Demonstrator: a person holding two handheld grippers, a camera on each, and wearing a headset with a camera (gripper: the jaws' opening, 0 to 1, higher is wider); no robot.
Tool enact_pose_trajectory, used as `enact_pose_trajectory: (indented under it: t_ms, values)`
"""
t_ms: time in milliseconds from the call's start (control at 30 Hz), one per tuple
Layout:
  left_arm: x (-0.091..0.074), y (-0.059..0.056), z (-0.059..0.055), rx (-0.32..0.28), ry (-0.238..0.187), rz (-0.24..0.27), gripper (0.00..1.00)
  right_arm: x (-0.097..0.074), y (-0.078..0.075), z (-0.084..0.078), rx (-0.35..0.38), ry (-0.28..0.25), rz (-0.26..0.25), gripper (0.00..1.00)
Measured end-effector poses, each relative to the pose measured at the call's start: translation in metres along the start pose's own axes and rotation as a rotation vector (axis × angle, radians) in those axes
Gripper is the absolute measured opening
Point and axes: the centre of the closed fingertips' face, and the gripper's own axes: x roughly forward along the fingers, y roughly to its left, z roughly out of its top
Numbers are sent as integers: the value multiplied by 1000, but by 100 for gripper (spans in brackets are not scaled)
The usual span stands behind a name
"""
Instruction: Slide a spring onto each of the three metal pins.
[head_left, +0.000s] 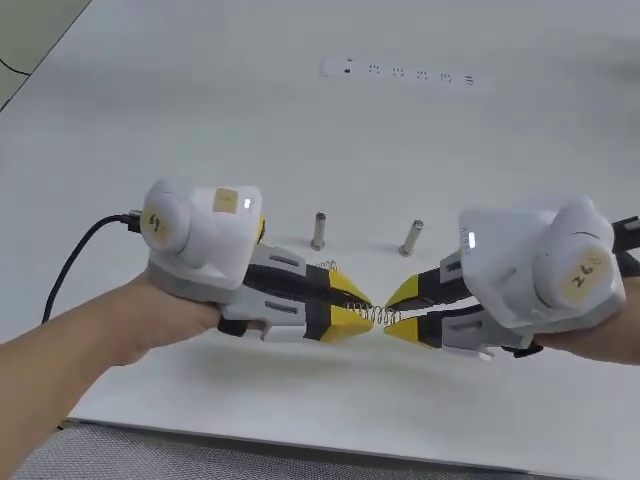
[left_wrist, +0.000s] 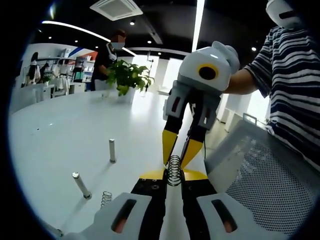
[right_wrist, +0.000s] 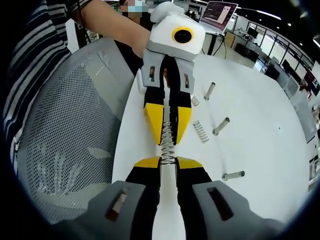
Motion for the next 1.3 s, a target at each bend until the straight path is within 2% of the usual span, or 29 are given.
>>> enact_pose_trajectory:
  t_ms: [267,433,700,767,867,1100,1300]
  values:
    - [0,-1,-2,4,10,2,7,-2,1,2,-43,11,-8,12]
    - [1,-2,-6,15,28,1,7,-11,-1,11,-95,-5,-17,12]
    - [1,0,-5,18,24,7,7,-17,-3,17,-117,-27,-14,12]
    - [1,0,-6,21,29,7,7,-18,-3,20,-113,-39,-10,12]
    - [1,1,-7,23,31,10,7,-20,-4,27,-87,-86,-7,12]
    - [0,0,-9,25,35,12,7,-21,-3,30,-40,-130,-8,12]
    - [0,0,-11,30,42,10,7,-19,-1,31,-24,-140,-5,12]
